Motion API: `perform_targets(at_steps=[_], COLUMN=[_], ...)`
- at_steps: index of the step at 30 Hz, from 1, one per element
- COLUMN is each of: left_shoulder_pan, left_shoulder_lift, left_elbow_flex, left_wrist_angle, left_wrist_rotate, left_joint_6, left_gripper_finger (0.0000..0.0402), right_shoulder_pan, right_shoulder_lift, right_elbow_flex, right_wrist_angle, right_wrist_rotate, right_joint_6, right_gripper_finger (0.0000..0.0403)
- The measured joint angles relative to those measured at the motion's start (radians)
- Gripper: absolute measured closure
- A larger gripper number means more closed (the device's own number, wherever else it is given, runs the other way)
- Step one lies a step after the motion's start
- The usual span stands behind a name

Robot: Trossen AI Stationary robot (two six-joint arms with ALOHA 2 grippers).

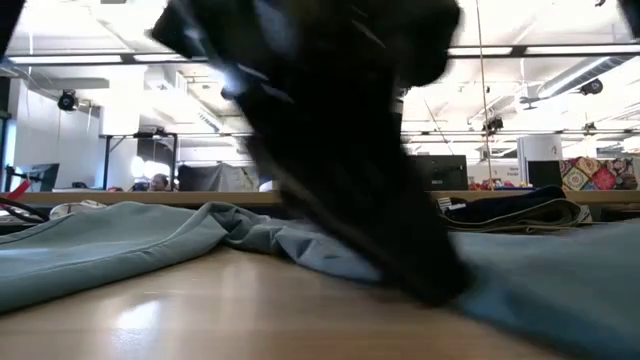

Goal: Fold Laundry from Bin
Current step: Fold the blue pants

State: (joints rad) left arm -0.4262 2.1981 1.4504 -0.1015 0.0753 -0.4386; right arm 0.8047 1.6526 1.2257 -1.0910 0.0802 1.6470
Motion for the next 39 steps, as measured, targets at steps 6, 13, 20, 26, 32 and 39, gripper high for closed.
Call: perform_targets(at_steps=[6, 13, 20, 26, 32, 39], left_shoulder_pan=[0.089, 0.083, -0.010, -0.012, 0.004, 0.021], left_shoulder_lift=[-0.003, -0.010, 0.009, 0.115, 0.180, 0.159], left_elbow_flex=[0.129, 0.263, 0.273, 0.273, 0.282, 0.277], left_wrist_angle=[-0.190, -0.388, -0.220, -0.132, -0.108, -0.142], left_wrist_rotate=[-0.015, -0.015, -0.099, -0.111, -0.113, -0.121], left_joint_6=[0.141, 0.177, 0.365, 0.384, 0.361, 0.307], left_gripper_finger=[0.0311, 0.0311, 0.0310, 0.0291, 0.0283, 0.0390], right_shoulder_pan=[0.001, 0.027, 0.029, 0.035, 0.048, 0.048], right_shoulder_lift=[-0.182, -0.229, -0.116, -0.047, -0.018, -0.026], right_elbow_flex=[0.064, 0.061, 0.059, 0.066, 0.111, 0.127], right_wrist_angle=[-0.172, 0.060, 0.132, 0.137, 0.139, 0.136], right_wrist_rotate=[-0.003, 0.115, 0.080, -0.036, -0.063, -0.058], right_joint_6=[-0.010, -0.014, -0.024, -0.014, -0.017, -0.027], right_gripper_finger=[0.0394, 0.0393, 0.0349, 0.0291, 0.0253, 0.0239])
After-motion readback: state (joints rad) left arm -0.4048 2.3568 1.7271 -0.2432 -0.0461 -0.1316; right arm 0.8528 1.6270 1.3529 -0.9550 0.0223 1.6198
